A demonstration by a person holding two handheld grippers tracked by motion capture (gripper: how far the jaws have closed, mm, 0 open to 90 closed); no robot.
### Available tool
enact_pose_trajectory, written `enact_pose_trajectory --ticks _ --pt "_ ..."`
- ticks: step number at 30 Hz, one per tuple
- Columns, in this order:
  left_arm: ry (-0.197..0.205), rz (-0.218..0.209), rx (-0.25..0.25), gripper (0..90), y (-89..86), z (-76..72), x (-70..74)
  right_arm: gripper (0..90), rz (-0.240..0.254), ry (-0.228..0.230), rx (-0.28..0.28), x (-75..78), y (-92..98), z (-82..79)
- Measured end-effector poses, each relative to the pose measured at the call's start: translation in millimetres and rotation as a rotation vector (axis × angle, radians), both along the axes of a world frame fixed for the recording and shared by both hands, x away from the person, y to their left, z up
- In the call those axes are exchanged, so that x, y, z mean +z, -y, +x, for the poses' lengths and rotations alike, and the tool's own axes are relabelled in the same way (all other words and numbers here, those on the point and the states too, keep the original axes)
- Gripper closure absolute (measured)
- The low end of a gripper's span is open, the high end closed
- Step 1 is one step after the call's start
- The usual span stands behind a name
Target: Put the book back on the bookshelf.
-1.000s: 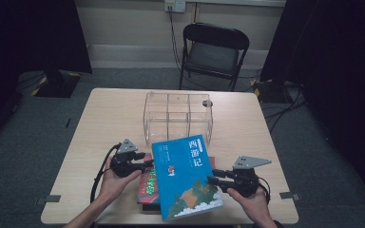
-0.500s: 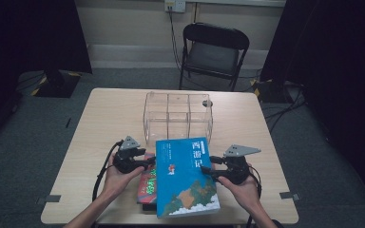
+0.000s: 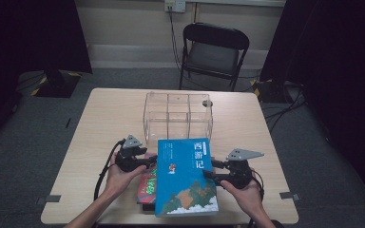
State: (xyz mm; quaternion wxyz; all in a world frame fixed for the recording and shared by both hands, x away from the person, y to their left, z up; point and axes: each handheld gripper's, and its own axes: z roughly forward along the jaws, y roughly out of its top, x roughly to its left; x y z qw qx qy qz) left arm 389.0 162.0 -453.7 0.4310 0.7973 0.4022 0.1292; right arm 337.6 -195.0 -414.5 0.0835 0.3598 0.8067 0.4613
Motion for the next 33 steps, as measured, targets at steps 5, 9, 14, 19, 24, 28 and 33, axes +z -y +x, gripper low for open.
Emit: enact_pose_trajectory --ticks 5,9,14,19,24,28,33 --pt "0.009 -0.015 -0.018 43.1 -3.0 0.0 -3.4 44.2 0.006 0.013 0.002 -0.7 0.4 0.3" --pt "0.013 -0.021 -0.020 42.6 -4.0 -0.5 -4.7 34.7 0.012 0.027 -0.001 -3.7 -3.7 4.1" --pt "-0.004 -0.026 -0.002 42.5 -3.0 -5.1 -4.4 35.3 0.006 0.015 0.010 -3.3 -3.8 6.3" --pt "-0.009 -0.024 -0.011 42.2 -3.3 -11.1 -4.1 36.6 0.016 0.000 0.032 -3.7 0.2 8.9" --pt "-0.018 -0.012 -0.017 41.3 -2.9 -16.1 -2.7 36.6 0.015 0.006 0.037 -3.6 0.2 8.9" --pt "-0.049 -0.029 -0.028 35.0 -8.4 -20.4 -2.7 36.3 0.011 0.019 0.037 -3.5 -0.2 8.3" --pt "0.012 -0.075 0.006 33.2 -14.9 -23.8 7.8 33.6 0.003 0.034 0.030 -2.9 -1.9 6.9"
